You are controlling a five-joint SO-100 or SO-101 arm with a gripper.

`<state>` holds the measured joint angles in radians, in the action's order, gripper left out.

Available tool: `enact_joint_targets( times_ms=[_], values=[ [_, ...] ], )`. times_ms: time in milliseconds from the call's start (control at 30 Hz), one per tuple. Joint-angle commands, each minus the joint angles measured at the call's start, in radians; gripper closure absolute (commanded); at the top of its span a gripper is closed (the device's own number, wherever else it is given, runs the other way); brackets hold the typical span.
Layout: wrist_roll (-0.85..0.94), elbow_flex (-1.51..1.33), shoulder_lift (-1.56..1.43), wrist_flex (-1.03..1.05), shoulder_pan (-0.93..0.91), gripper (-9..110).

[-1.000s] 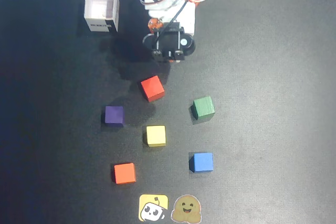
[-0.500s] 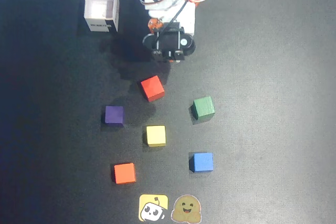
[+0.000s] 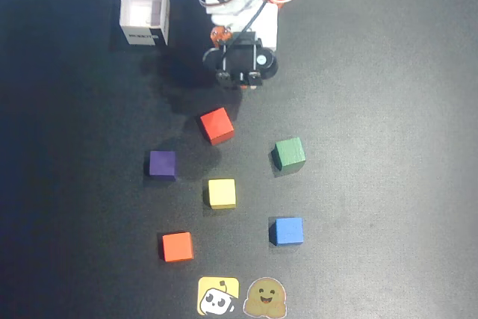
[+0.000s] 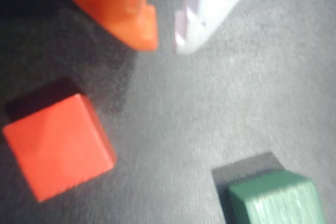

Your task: Put the yellow cube on top of the purple cube.

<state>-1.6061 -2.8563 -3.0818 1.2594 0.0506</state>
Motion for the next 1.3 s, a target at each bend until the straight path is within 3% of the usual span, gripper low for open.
enact_joint_targets(
  times_ms=[0, 600, 1267],
  values=[
    [-0.026, 0.112, 0.101, -0.034, 0.005, 100],
    [-0.032, 0.848, 1.055, 0.005, -0.106, 99],
    [-0.046, 1.192, 1.516, -0.061, -0.118, 98]
  ],
)
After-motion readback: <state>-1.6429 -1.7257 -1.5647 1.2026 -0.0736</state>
